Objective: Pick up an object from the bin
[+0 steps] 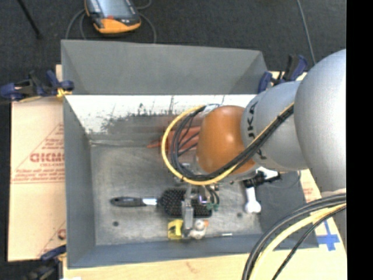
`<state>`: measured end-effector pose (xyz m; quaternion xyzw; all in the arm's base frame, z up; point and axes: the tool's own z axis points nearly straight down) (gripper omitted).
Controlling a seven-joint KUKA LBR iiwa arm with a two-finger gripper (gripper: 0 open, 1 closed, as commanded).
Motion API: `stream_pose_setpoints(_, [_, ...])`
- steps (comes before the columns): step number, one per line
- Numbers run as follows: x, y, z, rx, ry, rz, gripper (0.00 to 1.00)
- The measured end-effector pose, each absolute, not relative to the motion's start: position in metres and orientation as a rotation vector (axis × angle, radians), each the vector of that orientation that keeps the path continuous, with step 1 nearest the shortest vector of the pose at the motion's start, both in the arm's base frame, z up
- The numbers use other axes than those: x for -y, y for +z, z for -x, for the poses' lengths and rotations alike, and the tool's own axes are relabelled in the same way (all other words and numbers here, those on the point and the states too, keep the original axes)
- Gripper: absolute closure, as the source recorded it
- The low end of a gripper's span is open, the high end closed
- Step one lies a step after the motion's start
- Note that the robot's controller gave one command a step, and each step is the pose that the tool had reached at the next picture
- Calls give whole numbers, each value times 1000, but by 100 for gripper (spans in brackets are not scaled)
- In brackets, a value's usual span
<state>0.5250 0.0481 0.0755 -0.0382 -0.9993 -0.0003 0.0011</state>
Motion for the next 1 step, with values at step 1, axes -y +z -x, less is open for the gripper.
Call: stream_pose_setpoints(1, [-48,77,-521,3100,3,433,100])
